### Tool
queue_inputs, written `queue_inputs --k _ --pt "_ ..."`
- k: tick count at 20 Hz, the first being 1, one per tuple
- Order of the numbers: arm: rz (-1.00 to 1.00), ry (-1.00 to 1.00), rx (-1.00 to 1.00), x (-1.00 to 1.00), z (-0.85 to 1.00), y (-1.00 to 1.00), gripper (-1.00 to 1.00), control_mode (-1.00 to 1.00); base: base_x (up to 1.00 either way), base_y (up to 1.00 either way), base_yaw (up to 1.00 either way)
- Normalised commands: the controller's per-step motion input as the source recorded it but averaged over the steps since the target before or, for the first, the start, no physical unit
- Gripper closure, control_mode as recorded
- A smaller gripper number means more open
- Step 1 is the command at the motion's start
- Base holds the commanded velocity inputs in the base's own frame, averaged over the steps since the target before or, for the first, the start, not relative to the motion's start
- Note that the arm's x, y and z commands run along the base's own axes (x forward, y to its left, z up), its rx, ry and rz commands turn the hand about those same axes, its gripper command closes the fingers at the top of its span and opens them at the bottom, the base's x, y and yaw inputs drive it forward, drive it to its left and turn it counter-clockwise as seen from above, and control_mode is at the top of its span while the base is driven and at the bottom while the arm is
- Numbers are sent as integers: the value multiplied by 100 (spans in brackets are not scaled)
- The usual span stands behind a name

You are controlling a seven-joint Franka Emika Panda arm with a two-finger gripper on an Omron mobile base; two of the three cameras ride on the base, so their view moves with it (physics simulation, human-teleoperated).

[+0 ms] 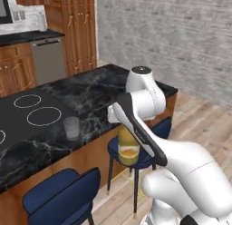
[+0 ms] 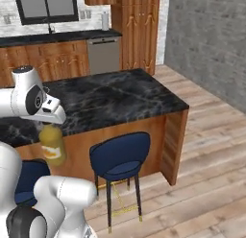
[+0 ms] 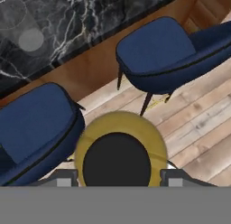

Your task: There is a wine glass and glass cup on the dining counter. Place the wine bottle next to the wine glass and the juice bottle next to the glass cup.

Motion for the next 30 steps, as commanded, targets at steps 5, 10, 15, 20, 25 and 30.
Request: queue_inputs --k 5,10,15,20,25,30 --pt "0 0 0 0 0 0 100 100 57 -7 57" --pt "0 0 0 0 0 0 100 100 67 -4 39" --pt "0 0 0 0 0 0 100 100 69 -11 28" --pt "0 0 0 0 0 0 100 100 37 -7 7" --pt "0 0 0 0 0 0 100 100 4 -3 0" --pt "0 0 0 0 0 0 100 100 0 0 0"
